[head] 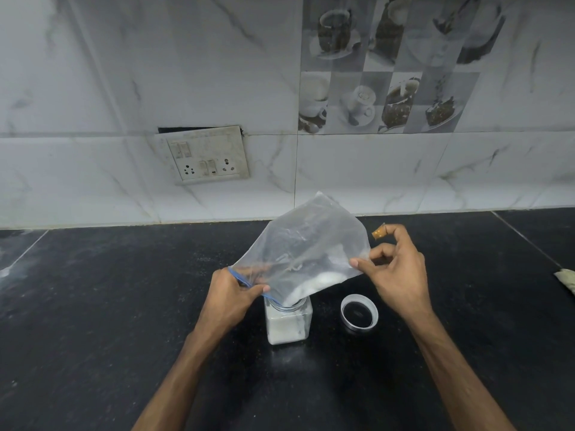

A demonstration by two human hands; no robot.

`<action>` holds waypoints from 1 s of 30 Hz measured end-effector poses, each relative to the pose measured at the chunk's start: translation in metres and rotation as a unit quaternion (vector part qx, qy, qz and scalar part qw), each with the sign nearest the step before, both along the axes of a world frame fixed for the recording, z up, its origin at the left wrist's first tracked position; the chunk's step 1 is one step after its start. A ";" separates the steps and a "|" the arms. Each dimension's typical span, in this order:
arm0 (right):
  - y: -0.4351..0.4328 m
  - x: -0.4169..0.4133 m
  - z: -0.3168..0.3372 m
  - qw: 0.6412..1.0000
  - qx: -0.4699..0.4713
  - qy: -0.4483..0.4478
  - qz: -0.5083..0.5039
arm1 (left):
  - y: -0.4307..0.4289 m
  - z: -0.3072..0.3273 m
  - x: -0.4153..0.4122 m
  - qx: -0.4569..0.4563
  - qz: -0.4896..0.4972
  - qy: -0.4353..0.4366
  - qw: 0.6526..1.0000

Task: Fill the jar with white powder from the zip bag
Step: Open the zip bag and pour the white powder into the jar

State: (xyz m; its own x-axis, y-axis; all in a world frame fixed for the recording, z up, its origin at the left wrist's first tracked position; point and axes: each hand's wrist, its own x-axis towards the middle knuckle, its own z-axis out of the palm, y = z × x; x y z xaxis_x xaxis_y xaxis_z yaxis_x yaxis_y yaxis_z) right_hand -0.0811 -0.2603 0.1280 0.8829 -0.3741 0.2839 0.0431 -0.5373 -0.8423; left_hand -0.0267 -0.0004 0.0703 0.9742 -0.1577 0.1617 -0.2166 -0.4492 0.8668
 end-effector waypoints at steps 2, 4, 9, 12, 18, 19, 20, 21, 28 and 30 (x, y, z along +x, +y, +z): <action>-0.002 -0.001 -0.002 1.000 -0.001 0.021 0.019 | 0.000 0.000 0.000 0.003 -0.001 -0.005 1.000; -0.003 -0.002 -0.002 0.999 0.002 0.039 0.035 | 0.000 0.000 0.001 0.003 -0.001 -0.006 1.000; -0.003 -0.005 0.000 0.997 -0.030 0.056 0.044 | 0.001 -0.002 0.001 0.006 -0.003 -0.003 1.000; -0.001 -0.005 -0.001 0.998 -0.044 0.047 0.022 | 0.000 -0.002 0.002 -0.001 -0.003 -0.003 1.000; 0.002 -0.004 -0.002 1.000 -0.013 0.023 0.014 | 0.001 -0.002 0.002 -0.003 -0.001 -0.007 1.000; 0.002 -0.004 -0.002 0.999 -0.017 0.026 0.021 | 0.001 -0.002 0.001 -0.003 -0.001 -0.011 1.000; 0.002 -0.004 -0.003 0.999 -0.021 0.028 0.024 | 0.001 -0.001 0.001 -0.004 -0.001 -0.013 1.000; 0.002 -0.004 -0.003 0.999 -0.022 0.029 0.021 | 0.001 -0.001 0.001 -0.005 -0.002 -0.014 1.000; 0.004 -0.006 -0.005 1.000 0.002 0.011 -0.010 | 0.001 -0.003 0.003 -0.005 0.005 -0.004 1.000; 0.004 -0.006 -0.005 1.000 -0.006 0.012 0.001 | 0.001 -0.002 0.002 -0.004 -0.001 -0.007 1.000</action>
State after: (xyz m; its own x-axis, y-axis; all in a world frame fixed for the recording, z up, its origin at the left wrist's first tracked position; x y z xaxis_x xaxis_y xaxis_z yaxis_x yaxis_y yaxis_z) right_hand -0.0875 -0.2561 0.1233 0.8900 -0.3696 0.2672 0.0237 -0.5476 -0.8364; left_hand -0.0247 0.0004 0.0683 0.9717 -0.1575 0.1762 -0.2289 -0.4421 0.8672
